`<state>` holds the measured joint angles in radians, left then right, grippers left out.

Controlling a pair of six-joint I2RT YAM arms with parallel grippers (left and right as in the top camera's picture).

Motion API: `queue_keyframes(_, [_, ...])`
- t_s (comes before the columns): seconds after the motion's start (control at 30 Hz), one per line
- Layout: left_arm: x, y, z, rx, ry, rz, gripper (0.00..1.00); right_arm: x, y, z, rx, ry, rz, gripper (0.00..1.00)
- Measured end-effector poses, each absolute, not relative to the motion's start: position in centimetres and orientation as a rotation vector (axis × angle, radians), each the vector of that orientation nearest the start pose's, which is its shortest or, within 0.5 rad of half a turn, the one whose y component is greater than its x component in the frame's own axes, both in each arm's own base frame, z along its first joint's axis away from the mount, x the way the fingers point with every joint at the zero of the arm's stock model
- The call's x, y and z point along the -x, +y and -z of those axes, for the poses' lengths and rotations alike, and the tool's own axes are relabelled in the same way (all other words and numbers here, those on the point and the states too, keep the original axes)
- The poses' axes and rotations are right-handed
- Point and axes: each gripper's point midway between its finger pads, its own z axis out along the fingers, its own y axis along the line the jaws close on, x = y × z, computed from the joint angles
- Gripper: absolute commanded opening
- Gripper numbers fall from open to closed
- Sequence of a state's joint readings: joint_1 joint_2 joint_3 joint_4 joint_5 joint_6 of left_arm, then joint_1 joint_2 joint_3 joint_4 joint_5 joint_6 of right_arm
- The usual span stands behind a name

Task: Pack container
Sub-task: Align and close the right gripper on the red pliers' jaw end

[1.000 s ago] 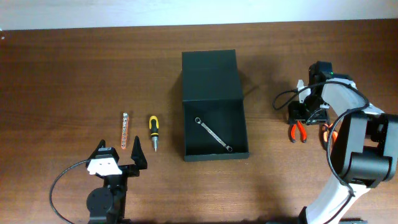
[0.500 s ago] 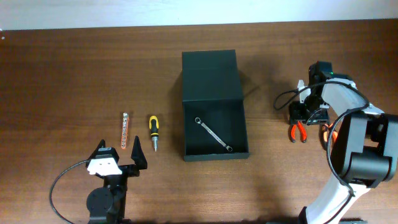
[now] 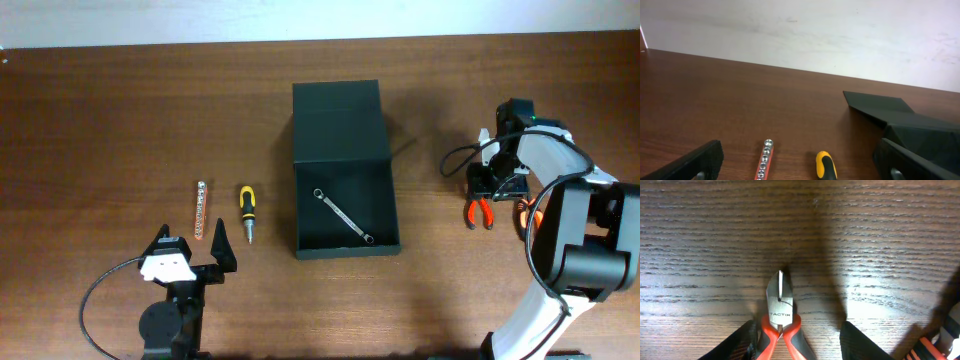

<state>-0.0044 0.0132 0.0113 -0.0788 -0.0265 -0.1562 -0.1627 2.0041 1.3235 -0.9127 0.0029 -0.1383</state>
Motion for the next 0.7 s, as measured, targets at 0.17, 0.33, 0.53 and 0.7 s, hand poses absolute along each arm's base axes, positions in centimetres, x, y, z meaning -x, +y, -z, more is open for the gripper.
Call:
queue_keyframes(0.17, [-24.62,0.34,-15.68,0.145,1.646,0.101,0.99,-34.63,-5.71,0.25,-0.038,3.178,-0.007,0.46])
queue_keyframes(0.33, [-24.62,0.35,-15.67,0.145,1.646,0.100,0.99,-34.59,-5.72,0.28,-0.038,3.190,-0.008,0.45])
queue_keyframes(0.53, [-24.62,0.35,-15.67,0.146,1.646,0.101,0.99,-34.58,-5.73,0.28,-0.033,3.192,-0.008,0.35])
queue_keyframes(0.7, [-24.62,0.35,-15.67,0.146,1.646,0.101,0.99,-34.59,-5.71,0.29,-0.039,3.192,-0.009,0.32])
